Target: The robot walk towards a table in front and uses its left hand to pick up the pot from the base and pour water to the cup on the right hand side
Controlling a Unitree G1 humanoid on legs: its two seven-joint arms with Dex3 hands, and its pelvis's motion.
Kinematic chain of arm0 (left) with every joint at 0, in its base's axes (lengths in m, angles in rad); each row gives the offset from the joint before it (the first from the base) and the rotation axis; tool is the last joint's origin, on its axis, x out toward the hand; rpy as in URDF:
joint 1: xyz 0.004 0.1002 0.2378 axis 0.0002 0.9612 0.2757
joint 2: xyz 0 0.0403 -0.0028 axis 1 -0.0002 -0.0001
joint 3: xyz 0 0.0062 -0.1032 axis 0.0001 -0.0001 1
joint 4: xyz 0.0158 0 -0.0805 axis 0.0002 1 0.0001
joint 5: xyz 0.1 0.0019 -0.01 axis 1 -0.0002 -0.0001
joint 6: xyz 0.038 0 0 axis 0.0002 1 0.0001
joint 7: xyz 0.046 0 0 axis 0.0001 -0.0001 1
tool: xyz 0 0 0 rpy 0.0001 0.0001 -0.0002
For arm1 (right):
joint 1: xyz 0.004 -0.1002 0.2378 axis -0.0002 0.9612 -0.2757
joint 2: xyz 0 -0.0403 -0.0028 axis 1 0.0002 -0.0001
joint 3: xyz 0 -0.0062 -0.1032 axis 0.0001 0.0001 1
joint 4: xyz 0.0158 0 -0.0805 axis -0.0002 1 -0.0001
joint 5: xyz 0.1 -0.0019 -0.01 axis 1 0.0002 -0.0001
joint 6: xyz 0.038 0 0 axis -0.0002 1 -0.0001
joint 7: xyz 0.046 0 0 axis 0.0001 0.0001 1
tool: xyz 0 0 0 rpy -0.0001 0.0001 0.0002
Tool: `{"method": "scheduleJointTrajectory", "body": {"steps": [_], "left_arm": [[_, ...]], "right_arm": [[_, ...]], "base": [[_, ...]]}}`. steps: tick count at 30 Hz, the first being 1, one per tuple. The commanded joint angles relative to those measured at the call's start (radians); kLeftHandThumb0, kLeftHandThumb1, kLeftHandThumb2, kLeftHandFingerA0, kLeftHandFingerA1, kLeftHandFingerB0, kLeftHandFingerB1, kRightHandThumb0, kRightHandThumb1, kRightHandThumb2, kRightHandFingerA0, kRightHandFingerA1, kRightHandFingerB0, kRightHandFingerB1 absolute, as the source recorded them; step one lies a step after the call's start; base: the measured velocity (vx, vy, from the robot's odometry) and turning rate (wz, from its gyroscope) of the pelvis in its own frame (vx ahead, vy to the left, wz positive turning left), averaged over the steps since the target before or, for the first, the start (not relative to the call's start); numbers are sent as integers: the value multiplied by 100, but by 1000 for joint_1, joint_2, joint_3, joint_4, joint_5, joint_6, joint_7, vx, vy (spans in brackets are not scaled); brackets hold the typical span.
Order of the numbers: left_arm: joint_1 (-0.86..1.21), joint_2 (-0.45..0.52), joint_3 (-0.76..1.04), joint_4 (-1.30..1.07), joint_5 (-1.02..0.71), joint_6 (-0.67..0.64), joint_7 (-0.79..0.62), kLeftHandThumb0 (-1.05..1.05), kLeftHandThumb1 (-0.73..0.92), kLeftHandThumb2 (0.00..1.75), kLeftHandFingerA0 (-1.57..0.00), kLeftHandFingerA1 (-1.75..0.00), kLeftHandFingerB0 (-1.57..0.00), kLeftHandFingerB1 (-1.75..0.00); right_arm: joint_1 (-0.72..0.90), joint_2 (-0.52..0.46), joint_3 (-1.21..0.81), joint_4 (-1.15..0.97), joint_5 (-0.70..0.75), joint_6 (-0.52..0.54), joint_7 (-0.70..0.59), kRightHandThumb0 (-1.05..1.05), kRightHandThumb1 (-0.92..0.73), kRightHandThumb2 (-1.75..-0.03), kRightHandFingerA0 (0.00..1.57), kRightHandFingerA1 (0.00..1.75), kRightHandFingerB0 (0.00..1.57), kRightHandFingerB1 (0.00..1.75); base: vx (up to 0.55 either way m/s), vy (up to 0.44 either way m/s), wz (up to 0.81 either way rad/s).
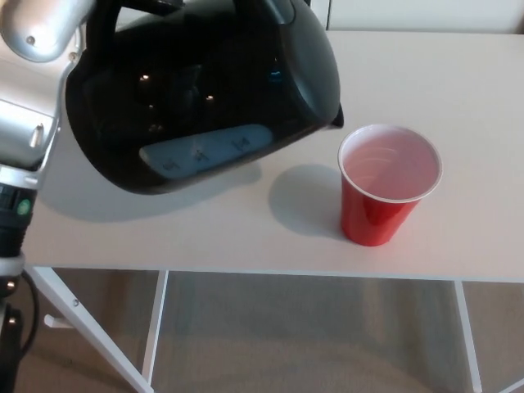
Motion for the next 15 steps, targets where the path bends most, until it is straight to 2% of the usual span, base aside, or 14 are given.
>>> {"method": "scheduleJointTrajectory", "body": {"steps": [1, 4, 5, 7, 8, 9, 10, 14, 15], "left_arm": [[-56, 16, -5, 0, 38, -98, -7, -6, 73, 73, -103, -143, -79, -111], [-64, 14, -14, 0, 51, -96, -10, -7, 73, 73, -103, -143, -79, -112], [-69, 10, -17, 0, 52, -100, -13, -9, 76, 70, -105, -141, -79, -112], [-76, 4, -22, 0, 54, -107, -17, -9, 76, 70, -105, -141, -79, -112], [-78, 2, -25, -5, 57, -99, -20, -12, 76, 70, -104, -140, -79, -113], [-79, 0, -27, -8, 59, -93, -22, -12, 76, 70, -104, -140, -79, -113], [-87, -3, -37, -12, 70, -89, -25, -11, 76, 70, -101, -141, -78, -116], [-92, -5, -38, -10, 77, -90, -27, -11, 76, 70, -101, -141, -78, -116], [-108, 5, -74, 5, 132, -145, -7, -17, 79, 64, -89, -159, -69, -128]], "right_arm": [[-5, -21, -2, 8, -4, 11, 1, -34, -27, -81, 46, 78, 45, 69], [-7, -23, 2, 9, -8, 12, -1, -35, -26, -82, 45, 76, 45, 69], [-7, -23, 3, 6, -8, 14, 0, -26, -23, -91, 44, 72, 42, 69], [-6, -23, 3, 1, -7, 16, 3, -26, -23, -91, 44, 72, 42, 69], [-7, -23, 4, 4, -8, 16, 1, -34, -27, -81, 45, 77, 44, 68], [-8, -23, 4, 6, -8, 16, 0, -34, -27, -81, 45, 77, 44, 68], [-8, -23, 9, 6, -14, 13, -6, -35, -24, -88, 45, 73, 44, 69], [-9, -23, 13, 5, -15, 12, -9, -35, -24, -88, 45, 73, 44, 69], [-10, -25, 13, 6, -15, 7, -1, -34, -30, -80, 49, 79, 45, 68]], "base": [[0, 0, 0], [0, 0, 0], [0, 0, 0], [0, 0, 0], [0, 0, 0], [0, 0, 0], [0, 0, 0], [0, 0, 0], [0, 0, 0]]}}
